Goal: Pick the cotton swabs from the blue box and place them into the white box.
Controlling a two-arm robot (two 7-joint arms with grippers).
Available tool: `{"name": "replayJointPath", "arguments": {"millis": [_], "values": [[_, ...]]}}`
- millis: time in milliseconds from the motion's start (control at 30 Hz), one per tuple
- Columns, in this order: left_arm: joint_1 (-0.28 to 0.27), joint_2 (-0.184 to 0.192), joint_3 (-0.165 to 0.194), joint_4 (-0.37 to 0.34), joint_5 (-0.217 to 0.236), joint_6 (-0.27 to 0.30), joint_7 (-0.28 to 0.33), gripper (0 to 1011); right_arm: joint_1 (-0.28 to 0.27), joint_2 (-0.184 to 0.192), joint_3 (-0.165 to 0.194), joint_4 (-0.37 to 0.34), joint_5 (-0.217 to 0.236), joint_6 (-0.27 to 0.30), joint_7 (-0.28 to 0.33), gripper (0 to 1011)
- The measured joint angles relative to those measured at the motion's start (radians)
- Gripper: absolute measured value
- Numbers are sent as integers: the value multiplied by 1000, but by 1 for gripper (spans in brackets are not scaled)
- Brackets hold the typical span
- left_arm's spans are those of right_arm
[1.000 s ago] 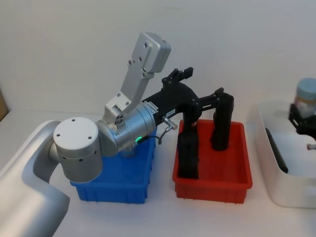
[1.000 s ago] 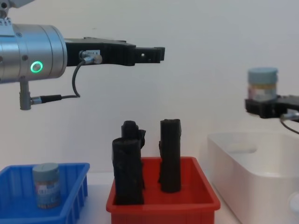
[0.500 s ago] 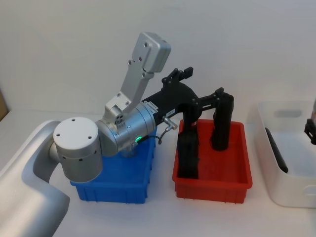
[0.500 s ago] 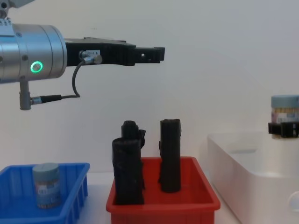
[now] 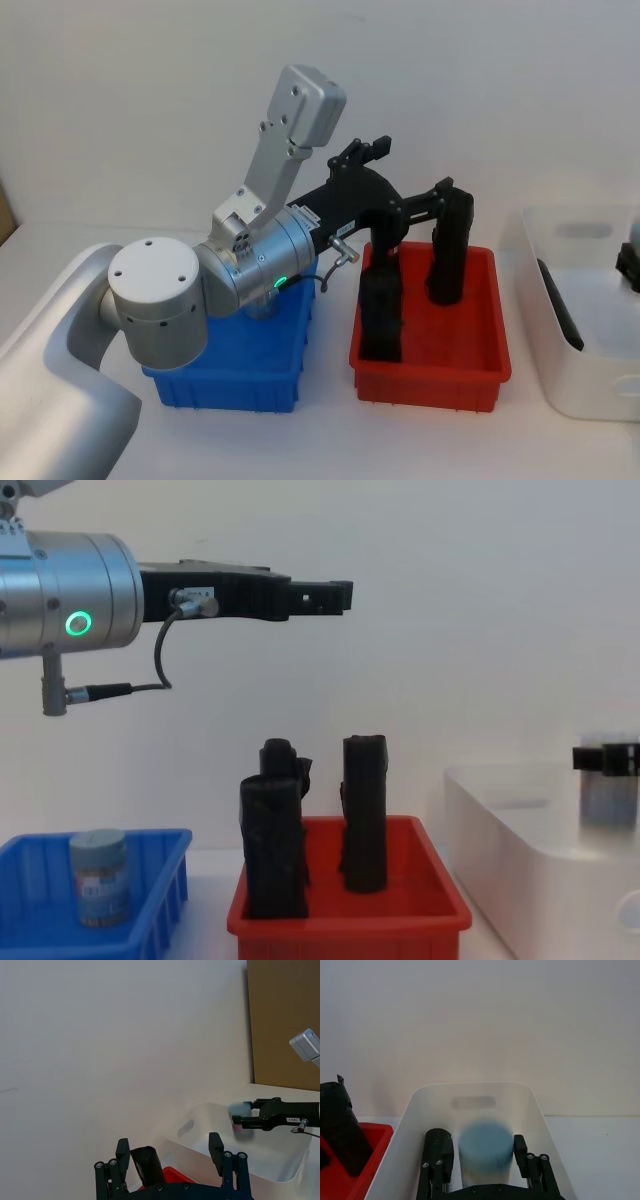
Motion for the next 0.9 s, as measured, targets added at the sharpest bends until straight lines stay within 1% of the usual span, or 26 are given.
{"name": "replayJointPath", "arguments": {"millis": [33,67,167,233,367,900], "values": [[0,0,0,0,0,0,0,1003,0,0,0,0,0,1,0,719],[0,0,0,0,0,0,0,1003,1,0,1,1,0,1,0,774],[0,0,0,0,0,0,0,1003,2,-1,1,2,1,4,0,850],[0,0,0,0,0,0,0,1003,3,-1,1,3,1,5,0,921],[0,0,0,0,0,0,0,1003,4,-2,2,4,2,8,0,1001],[0,0,0,0,0,0,0,1003,7,-3,3,6,4,12,0,1001]]}}
